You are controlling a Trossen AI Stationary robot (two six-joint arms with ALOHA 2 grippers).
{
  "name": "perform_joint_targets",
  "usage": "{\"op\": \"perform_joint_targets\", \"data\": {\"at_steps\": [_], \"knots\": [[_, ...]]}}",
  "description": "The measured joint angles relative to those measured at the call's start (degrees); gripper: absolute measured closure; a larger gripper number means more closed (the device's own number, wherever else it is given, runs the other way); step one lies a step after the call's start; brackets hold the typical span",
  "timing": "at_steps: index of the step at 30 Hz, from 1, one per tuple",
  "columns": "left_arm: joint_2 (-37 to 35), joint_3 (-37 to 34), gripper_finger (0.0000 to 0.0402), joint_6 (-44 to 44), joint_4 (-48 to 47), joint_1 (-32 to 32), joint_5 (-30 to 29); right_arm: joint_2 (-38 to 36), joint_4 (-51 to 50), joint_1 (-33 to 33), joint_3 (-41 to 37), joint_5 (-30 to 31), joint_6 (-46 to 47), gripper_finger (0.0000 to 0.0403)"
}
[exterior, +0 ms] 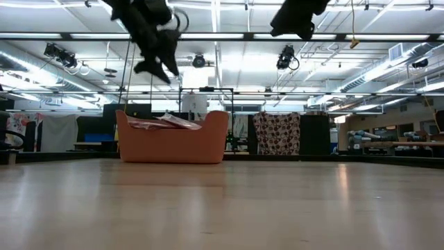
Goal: Sort popcorn bags into baskets
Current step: Return to Home Position
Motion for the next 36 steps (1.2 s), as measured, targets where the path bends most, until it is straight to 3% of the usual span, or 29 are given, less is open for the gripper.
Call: {"op": "perform_joint_targets", "data": {"at_steps": [8,14,22,32,36], "knots": [[-12.1,-5.4,0.0222,-2.3,5.9,-6.0,-0.5,-3.0,-0.4,-3.4,-3.9,-0.7,0.3,0.0298],[-15.3,-10.0,0.0232,-5.6,2.2,-11.7,-0.6,-3.9,1.9,-4.3,-5.7,-1.9,0.8,0.0299],[-22.6,-17.7,0.0233,-10.6,5.9,-20.4,-4.4,-6.1,4.4,-5.2,-5.7,-6.7,1.2,0.0308],[-35.3,-27.1,0.0233,-17.7,14.5,-22.4,-6.7,-10.5,6.3,-7.7,-5.8,-8.9,0.3,0.0313],[-40.3,-30.2,0.0233,-19.3,18.1,-22.4,-8.0,-13.5,12.5,-9.6,-9.9,-11.2,1.1,0.0313]]}}
